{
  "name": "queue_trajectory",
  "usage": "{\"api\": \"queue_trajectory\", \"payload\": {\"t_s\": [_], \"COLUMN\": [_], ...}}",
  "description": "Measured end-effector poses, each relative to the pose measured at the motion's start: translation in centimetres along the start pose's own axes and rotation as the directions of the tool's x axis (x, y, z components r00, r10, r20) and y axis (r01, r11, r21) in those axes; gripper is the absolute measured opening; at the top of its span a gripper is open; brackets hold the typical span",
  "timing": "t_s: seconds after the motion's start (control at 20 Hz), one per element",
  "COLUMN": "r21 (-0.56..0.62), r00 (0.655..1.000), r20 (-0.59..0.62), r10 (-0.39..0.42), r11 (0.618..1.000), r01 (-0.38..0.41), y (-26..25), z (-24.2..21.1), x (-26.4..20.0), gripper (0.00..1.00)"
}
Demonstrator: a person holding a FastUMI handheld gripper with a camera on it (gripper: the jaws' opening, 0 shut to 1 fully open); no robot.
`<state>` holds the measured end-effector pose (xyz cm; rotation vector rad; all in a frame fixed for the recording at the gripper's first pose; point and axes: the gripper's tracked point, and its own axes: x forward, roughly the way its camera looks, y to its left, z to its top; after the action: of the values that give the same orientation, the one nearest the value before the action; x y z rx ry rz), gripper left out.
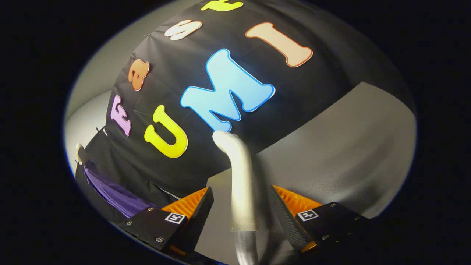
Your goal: Iron the clothes twice with a garment steamer, once on the left side and once on the right side.
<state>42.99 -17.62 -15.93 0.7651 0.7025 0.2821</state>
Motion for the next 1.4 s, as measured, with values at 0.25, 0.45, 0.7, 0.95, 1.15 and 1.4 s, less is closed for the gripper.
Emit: {"api": "queue_trajectory", "payload": {"t_s": [0.25,0.45,0.7,0.95,1.15,1.4], "r21": [0.109,0.169,0.25,0.254,0.314,0.276], "r00": [0.998,0.991,0.982,0.98,0.982,0.994], "r20": [-0.04,-0.112,-0.167,-0.163,-0.143,-0.049], "r10": [0.051,0.079,0.091,0.111,0.125,0.101], "r11": [0.993,0.984,0.967,0.965,0.947,0.958], "r01": [-0.047,-0.059,-0.047,-0.067,-0.075,-0.084], "y": [0.3,0.4,0.8,1.1,1.1,2.9], "z": [0.5,-0.5,-1.2,-1.4,-1.3,0.0], "x": [2.4,3.6,4.7,4.1,3.2,-0.8], "gripper": [0.94,0.92,0.56,0.34,0.27,0.26]}}
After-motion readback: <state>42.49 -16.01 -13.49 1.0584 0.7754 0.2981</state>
